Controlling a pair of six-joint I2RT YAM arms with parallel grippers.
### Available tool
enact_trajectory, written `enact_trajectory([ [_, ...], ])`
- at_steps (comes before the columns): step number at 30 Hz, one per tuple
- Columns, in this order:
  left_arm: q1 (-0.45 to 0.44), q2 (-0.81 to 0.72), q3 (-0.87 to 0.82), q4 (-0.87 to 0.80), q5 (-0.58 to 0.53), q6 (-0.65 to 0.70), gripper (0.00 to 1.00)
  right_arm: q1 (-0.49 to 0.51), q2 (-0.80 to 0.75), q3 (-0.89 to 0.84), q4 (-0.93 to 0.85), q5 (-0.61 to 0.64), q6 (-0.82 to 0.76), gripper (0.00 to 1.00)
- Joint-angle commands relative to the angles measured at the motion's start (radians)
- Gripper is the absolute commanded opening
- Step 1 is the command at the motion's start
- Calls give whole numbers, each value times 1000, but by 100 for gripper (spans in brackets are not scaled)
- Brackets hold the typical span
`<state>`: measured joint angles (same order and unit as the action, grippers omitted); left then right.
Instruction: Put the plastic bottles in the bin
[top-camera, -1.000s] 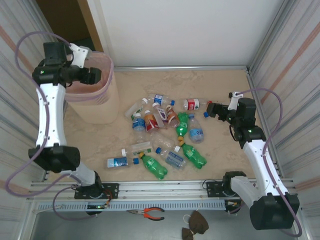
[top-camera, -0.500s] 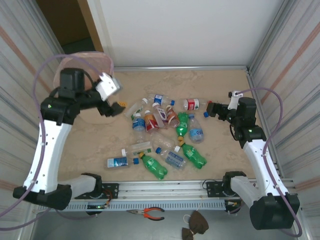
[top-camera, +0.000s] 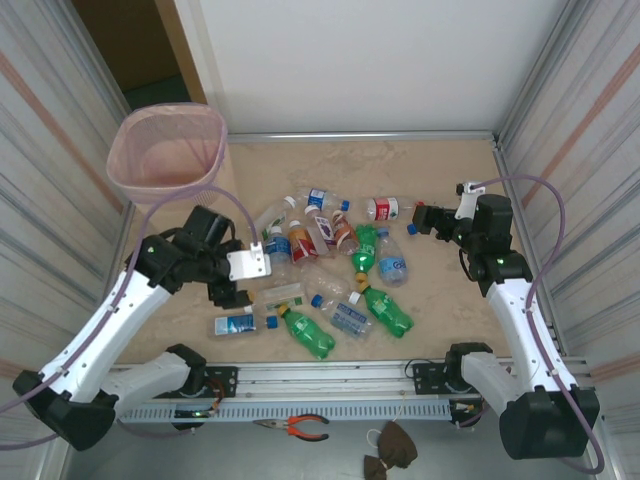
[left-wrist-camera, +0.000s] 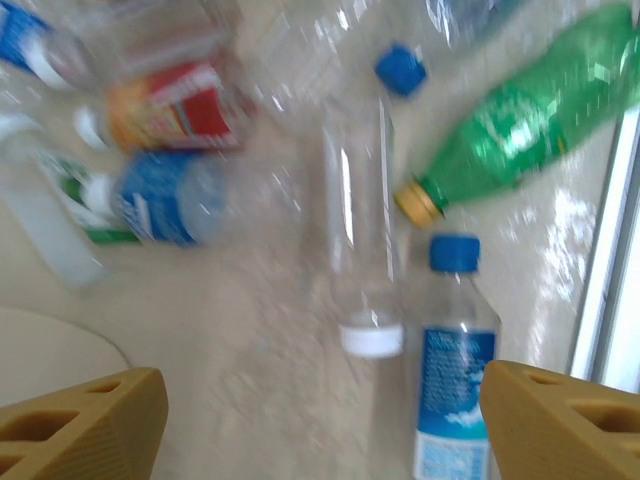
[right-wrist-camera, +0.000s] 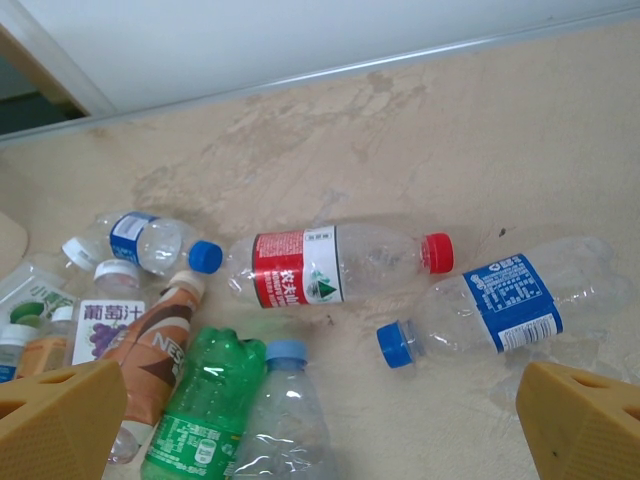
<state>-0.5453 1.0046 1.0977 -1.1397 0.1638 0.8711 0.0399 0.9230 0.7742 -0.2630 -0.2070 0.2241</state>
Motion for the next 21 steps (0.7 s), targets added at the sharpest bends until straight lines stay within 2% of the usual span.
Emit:
enact_trajectory([
  [1, -6, -37, -60, -66, -67, -12, 82, 5, 0, 16, 6, -14, -22, 99],
  [10, -107, -140, -263, -81, -205, -69, 85, 6, -3, 4, 8, 0, -23, 99],
  [15, -131, -274, -404, 5, -311, 8, 87, 7, -6, -10, 17, 4, -20, 99],
  [21, -132, -390, -515, 44, -271, 70, 88, 8, -11, -17, 15, 2, -17, 99],
])
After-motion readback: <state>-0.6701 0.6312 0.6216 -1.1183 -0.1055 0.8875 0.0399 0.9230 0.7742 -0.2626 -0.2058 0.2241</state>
